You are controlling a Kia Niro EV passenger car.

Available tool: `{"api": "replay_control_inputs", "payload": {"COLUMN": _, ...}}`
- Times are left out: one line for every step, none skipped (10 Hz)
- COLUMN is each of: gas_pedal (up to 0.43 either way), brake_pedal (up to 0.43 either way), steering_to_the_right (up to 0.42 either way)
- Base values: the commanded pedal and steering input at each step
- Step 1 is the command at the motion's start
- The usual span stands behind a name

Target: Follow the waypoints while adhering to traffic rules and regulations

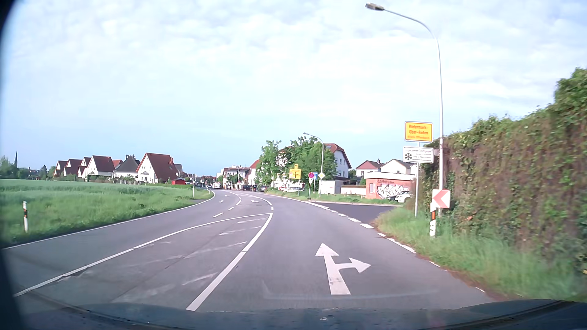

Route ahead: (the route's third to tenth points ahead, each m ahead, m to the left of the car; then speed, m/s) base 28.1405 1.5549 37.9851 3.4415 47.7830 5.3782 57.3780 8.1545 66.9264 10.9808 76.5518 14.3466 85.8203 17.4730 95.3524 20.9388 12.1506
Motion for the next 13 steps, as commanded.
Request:
{"api": "replay_control_inputs", "payload": {"gas_pedal": 0.11, "brake_pedal": 0.0, "steering_to_the_right": -0.022}}
{"api": "replay_control_inputs", "payload": {"gas_pedal": 0.11, "brake_pedal": 0.0, "steering_to_the_right": -0.022}}
{"api": "replay_control_inputs", "payload": {"gas_pedal": 0.11, "brake_pedal": 0.0, "steering_to_the_right": -0.022}}
{"api": "replay_control_inputs", "payload": {"gas_pedal": 0.11, "brake_pedal": 0.0, "steering_to_the_right": -0.022}}
{"api": "replay_control_inputs", "payload": {"gas_pedal": 0.11, "brake_pedal": 0.0, "steering_to_the_right": -0.022}}
{"api": "replay_control_inputs", "payload": {"gas_pedal": 0.11, "brake_pedal": 0.0, "steering_to_the_right": -0.022}}
{"api": "replay_control_inputs", "payload": {"gas_pedal": 0.11, "brake_pedal": 0.0, "steering_to_the_right": -0.022}}
{"api": "replay_control_inputs", "payload": {"gas_pedal": 0.11, "brake_pedal": 0.0, "steering_to_the_right": -0.022}}
{"api": "replay_control_inputs", "payload": {"gas_pedal": 0.11, "brake_pedal": 0.0, "steering_to_the_right": -0.022}}
{"api": "replay_control_inputs", "payload": {"gas_pedal": 0.11, "brake_pedal": 0.0, "steering_to_the_right": -0.022}}
{"api": "replay_control_inputs", "payload": {"gas_pedal": 0.11, "brake_pedal": 0.0, "steering_to_the_right": -0.023}}
{"api": "replay_control_inputs", "payload": {"gas_pedal": 0.11, "brake_pedal": 0.0, "steering_to_the_right": -0.024}}
{"api": "replay_control_inputs", "payload": {"gas_pedal": 0.11, "brake_pedal": 0.0, "steering_to_the_right": -0.025}}
